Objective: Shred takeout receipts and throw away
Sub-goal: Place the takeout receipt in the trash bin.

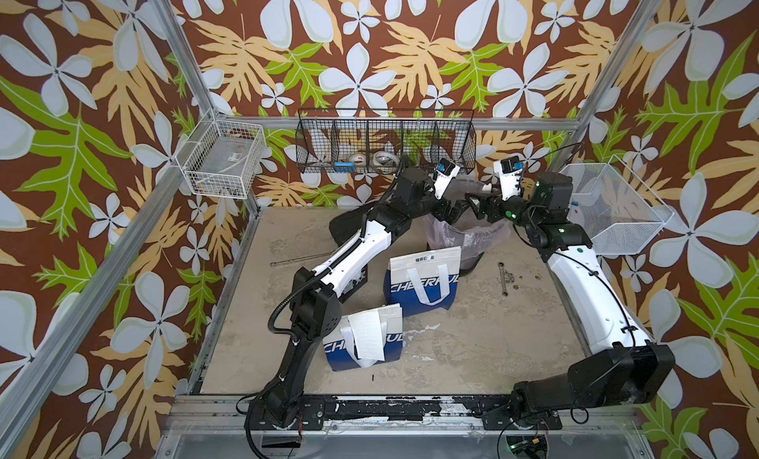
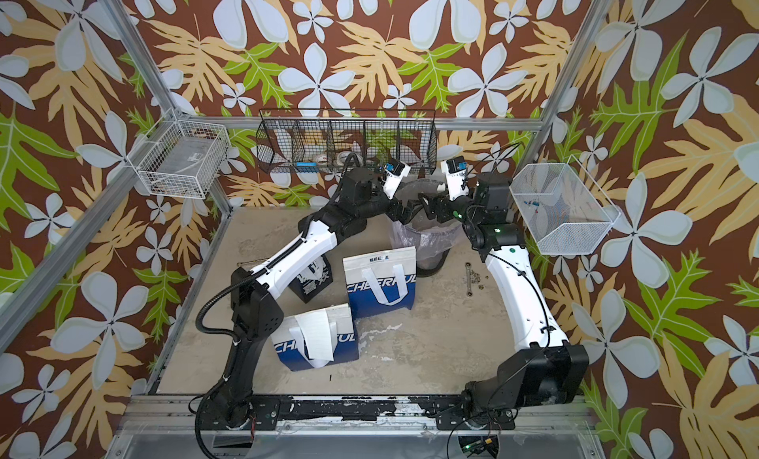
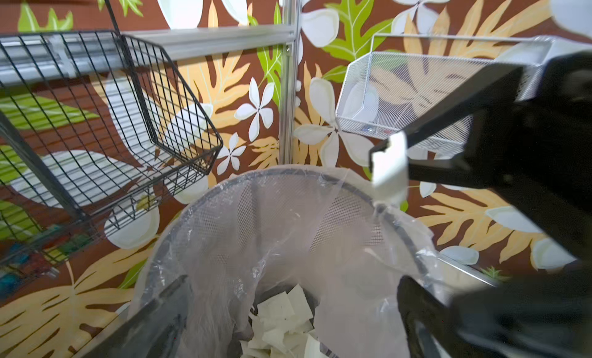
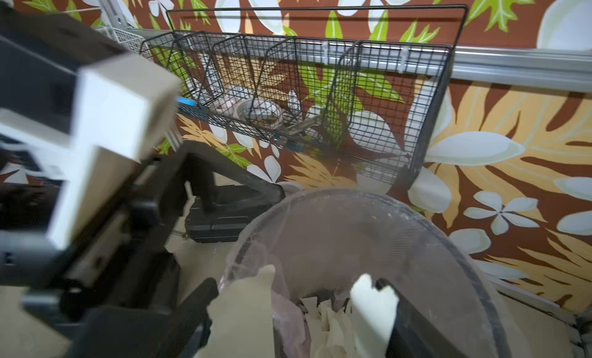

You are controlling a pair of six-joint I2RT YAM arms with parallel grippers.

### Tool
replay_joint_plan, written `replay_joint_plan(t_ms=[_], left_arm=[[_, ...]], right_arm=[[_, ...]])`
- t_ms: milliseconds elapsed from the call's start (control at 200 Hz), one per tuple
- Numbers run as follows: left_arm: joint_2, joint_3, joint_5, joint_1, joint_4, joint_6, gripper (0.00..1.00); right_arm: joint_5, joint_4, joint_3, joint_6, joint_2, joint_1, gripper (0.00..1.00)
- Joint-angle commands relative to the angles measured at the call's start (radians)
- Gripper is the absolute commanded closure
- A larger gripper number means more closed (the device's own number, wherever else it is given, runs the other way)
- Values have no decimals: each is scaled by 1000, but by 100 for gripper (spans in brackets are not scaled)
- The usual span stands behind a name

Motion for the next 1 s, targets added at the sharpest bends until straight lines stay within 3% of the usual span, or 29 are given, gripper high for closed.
replay_joint_plan(t_ms=[0, 100, 200, 375, 470, 606, 706, 801, 896, 991], left_arm=[[-55, -77, 74, 2, 173, -52, 0], [-19, 8, 37, 9, 101, -54, 0], [51, 119, 35, 16, 23, -42, 0], [105, 170, 82, 22, 68, -96, 0], [113, 179, 98, 35, 74, -130, 0], [105, 177, 17, 54, 29, -152, 0], [59, 93, 131, 86, 117, -219, 0], [-8, -3, 225, 84, 195, -204, 0], [-4, 51, 247, 86, 85, -134, 0], [13, 110, 272, 85, -8, -78, 1]], right_arm=[[-70, -10, -12, 26, 11, 1, 20], [-55, -28, -20, 24, 9, 1, 19], [-118, -10, -26, 44, -12, 1, 19], [-189, 19, -51, 71, -43, 2, 19], [-156, 22, -64, 68, -52, -1, 18], [-166, 37, -58, 77, -61, -10, 18], [-120, 29, -69, 62, -56, -10, 17], [-111, 13, -82, 49, -39, -17, 17], [-131, 12, -86, 34, -40, -18, 17], [-2, -20, -65, -6, -35, -20, 17]])
